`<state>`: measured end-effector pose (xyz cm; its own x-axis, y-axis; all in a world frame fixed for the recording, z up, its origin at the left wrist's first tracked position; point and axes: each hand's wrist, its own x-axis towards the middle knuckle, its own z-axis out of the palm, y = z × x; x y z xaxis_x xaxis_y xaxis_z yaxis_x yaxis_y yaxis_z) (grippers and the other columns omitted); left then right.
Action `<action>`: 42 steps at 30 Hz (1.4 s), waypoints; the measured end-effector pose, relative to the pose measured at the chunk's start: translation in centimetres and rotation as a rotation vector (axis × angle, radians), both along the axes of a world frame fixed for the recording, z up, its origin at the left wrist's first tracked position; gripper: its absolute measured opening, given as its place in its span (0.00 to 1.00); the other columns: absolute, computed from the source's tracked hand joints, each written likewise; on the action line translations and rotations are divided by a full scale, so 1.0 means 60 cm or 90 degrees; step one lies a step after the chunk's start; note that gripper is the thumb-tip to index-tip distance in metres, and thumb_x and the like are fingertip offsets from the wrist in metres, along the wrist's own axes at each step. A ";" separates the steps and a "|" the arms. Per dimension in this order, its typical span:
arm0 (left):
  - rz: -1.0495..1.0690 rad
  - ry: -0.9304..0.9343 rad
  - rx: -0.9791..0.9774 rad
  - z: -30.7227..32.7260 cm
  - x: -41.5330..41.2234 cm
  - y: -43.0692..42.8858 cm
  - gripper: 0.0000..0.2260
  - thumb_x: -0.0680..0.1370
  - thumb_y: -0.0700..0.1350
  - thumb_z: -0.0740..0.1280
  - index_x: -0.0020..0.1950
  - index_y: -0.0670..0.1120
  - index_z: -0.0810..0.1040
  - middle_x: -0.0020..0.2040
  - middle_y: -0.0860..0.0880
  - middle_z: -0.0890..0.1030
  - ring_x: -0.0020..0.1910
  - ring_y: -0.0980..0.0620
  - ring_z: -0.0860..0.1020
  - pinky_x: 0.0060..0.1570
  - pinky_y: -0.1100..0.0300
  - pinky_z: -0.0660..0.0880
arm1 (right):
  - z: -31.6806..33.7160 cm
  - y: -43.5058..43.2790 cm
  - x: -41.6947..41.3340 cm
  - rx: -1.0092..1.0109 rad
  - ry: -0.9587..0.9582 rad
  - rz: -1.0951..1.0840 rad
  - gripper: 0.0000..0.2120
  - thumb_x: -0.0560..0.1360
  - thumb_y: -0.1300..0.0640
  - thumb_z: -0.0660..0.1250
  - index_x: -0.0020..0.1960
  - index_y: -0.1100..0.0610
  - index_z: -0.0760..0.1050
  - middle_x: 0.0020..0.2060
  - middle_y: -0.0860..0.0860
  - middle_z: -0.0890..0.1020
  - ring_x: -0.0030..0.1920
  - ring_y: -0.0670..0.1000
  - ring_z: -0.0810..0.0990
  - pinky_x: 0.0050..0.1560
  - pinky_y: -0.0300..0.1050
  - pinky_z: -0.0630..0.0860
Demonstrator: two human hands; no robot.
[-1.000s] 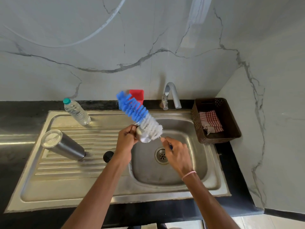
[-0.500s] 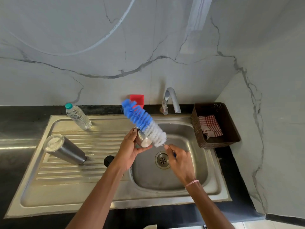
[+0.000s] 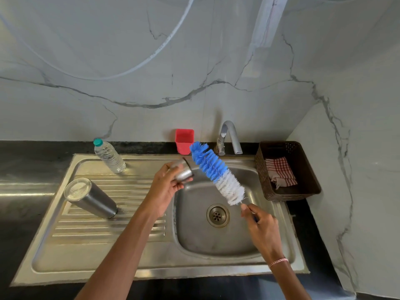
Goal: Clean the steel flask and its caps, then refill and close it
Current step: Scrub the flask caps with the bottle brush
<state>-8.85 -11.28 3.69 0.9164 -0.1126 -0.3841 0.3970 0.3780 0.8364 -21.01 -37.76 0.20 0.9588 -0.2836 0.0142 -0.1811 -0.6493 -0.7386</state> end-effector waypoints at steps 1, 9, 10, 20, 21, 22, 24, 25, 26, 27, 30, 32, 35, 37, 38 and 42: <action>0.031 0.009 -0.021 0.002 0.007 0.003 0.11 0.81 0.46 0.68 0.62 0.44 0.76 0.52 0.41 0.85 0.41 0.48 0.84 0.42 0.57 0.75 | 0.002 0.000 -0.003 -0.004 -0.006 0.004 0.18 0.78 0.36 0.62 0.40 0.47 0.78 0.24 0.50 0.71 0.24 0.46 0.63 0.28 0.43 0.62; 0.012 0.021 0.124 0.009 0.048 0.010 0.16 0.82 0.58 0.66 0.64 0.49 0.76 0.43 0.45 0.83 0.36 0.52 0.75 0.41 0.56 0.72 | 0.028 0.007 -0.003 -0.226 -0.087 0.039 0.13 0.77 0.42 0.69 0.39 0.48 0.80 0.21 0.45 0.62 0.22 0.52 0.65 0.21 0.42 0.64; -0.003 0.012 0.146 0.007 0.049 0.010 0.16 0.82 0.59 0.67 0.63 0.51 0.77 0.43 0.46 0.83 0.36 0.52 0.75 0.42 0.55 0.72 | 0.037 0.008 0.000 -0.274 -0.104 0.035 0.11 0.77 0.44 0.70 0.39 0.49 0.80 0.21 0.44 0.63 0.21 0.52 0.64 0.21 0.42 0.64; -0.080 -0.034 0.292 0.005 0.064 -0.005 0.13 0.82 0.59 0.67 0.59 0.52 0.81 0.43 0.48 0.83 0.40 0.52 0.79 0.44 0.56 0.77 | 0.066 0.019 0.046 -0.113 0.069 0.110 0.14 0.83 0.47 0.66 0.43 0.52 0.82 0.22 0.44 0.70 0.21 0.49 0.65 0.24 0.42 0.66; -0.094 -0.041 0.288 0.004 0.068 -0.002 0.13 0.82 0.59 0.66 0.60 0.52 0.81 0.46 0.46 0.84 0.44 0.51 0.80 0.48 0.54 0.78 | 0.068 0.016 0.054 0.109 0.185 0.097 0.16 0.83 0.45 0.65 0.43 0.54 0.83 0.23 0.44 0.68 0.22 0.48 0.61 0.25 0.41 0.62; -0.115 -0.043 0.286 0.003 0.073 0.002 0.13 0.82 0.58 0.66 0.61 0.53 0.81 0.50 0.45 0.84 0.48 0.49 0.81 0.53 0.51 0.79 | 0.072 0.013 0.060 0.298 0.308 0.084 0.18 0.82 0.44 0.64 0.43 0.56 0.82 0.24 0.46 0.65 0.23 0.48 0.57 0.25 0.40 0.57; -0.152 -0.042 0.278 0.004 0.081 0.011 0.14 0.82 0.59 0.66 0.64 0.55 0.81 0.55 0.43 0.84 0.53 0.47 0.81 0.58 0.48 0.78 | 0.075 0.015 0.064 0.440 0.417 0.090 0.19 0.82 0.43 0.64 0.48 0.59 0.81 0.26 0.49 0.63 0.25 0.47 0.54 0.25 0.39 0.52; -0.156 -0.041 0.270 0.004 0.083 0.015 0.14 0.82 0.59 0.66 0.65 0.56 0.80 0.55 0.45 0.84 0.54 0.47 0.81 0.58 0.48 0.78 | 0.076 0.019 0.065 0.445 0.415 0.098 0.18 0.81 0.43 0.66 0.50 0.59 0.81 0.26 0.49 0.64 0.25 0.47 0.54 0.24 0.38 0.52; -0.149 -0.041 0.261 0.004 0.087 0.018 0.15 0.82 0.59 0.66 0.67 0.57 0.79 0.55 0.46 0.84 0.55 0.48 0.82 0.58 0.48 0.78 | 0.072 0.022 0.065 0.427 0.393 0.100 0.17 0.80 0.44 0.68 0.51 0.59 0.80 0.26 0.49 0.67 0.24 0.47 0.57 0.24 0.39 0.54; -0.132 -0.040 0.254 0.003 0.090 0.021 0.15 0.82 0.58 0.66 0.68 0.56 0.77 0.55 0.46 0.83 0.55 0.48 0.82 0.58 0.48 0.79 | 0.070 0.025 0.064 0.380 0.353 0.108 0.14 0.79 0.46 0.71 0.52 0.57 0.80 0.26 0.50 0.73 0.23 0.48 0.62 0.22 0.40 0.60; -0.075 -0.014 0.234 0.002 0.094 0.023 0.19 0.82 0.57 0.68 0.68 0.49 0.73 0.53 0.46 0.82 0.54 0.48 0.83 0.58 0.48 0.80 | 0.054 0.026 0.054 -0.034 0.123 0.171 0.07 0.78 0.51 0.73 0.54 0.51 0.79 0.34 0.48 0.84 0.29 0.48 0.80 0.32 0.48 0.80; -0.059 -0.004 0.228 -0.002 0.096 0.025 0.20 0.82 0.57 0.68 0.68 0.47 0.74 0.50 0.46 0.82 0.53 0.47 0.83 0.58 0.48 0.80 | 0.041 0.023 0.044 -0.304 0.006 0.149 0.08 0.77 0.52 0.73 0.55 0.48 0.79 0.34 0.47 0.83 0.30 0.53 0.81 0.27 0.45 0.74; -0.047 -0.023 0.214 -0.007 0.097 0.023 0.19 0.82 0.57 0.67 0.66 0.46 0.78 0.51 0.47 0.85 0.52 0.49 0.84 0.57 0.49 0.80 | 0.046 0.032 0.048 -0.335 -0.030 0.168 0.05 0.80 0.54 0.70 0.55 0.50 0.80 0.28 0.46 0.78 0.25 0.52 0.77 0.27 0.44 0.65; -0.047 -0.037 0.216 -0.005 0.099 0.021 0.17 0.82 0.57 0.67 0.63 0.46 0.80 0.51 0.49 0.87 0.50 0.51 0.85 0.56 0.50 0.80 | 0.052 0.030 0.067 0.065 0.149 0.229 0.08 0.84 0.53 0.64 0.55 0.52 0.82 0.25 0.44 0.73 0.24 0.45 0.69 0.28 0.43 0.62; -0.050 -0.034 0.219 -0.003 0.100 0.021 0.17 0.82 0.57 0.67 0.63 0.46 0.80 0.49 0.49 0.87 0.49 0.51 0.85 0.56 0.50 0.80 | 0.062 0.025 0.075 0.295 0.276 0.217 0.11 0.85 0.52 0.62 0.56 0.55 0.83 0.25 0.44 0.70 0.23 0.46 0.63 0.26 0.42 0.57; -0.023 -0.011 0.217 0.003 0.106 0.026 0.20 0.82 0.58 0.67 0.65 0.43 0.79 0.51 0.48 0.87 0.52 0.48 0.85 0.57 0.48 0.80 | 0.090 0.015 0.094 0.435 0.332 0.207 0.11 0.82 0.50 0.67 0.58 0.57 0.80 0.27 0.56 0.74 0.22 0.49 0.61 0.21 0.38 0.56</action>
<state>-2.47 -9.74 3.85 0.9209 -0.0126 -0.3896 0.3896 0.0624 0.9189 -15.36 -36.88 5.63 0.8307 0.2139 -0.5140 -0.4841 -0.1787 -0.8566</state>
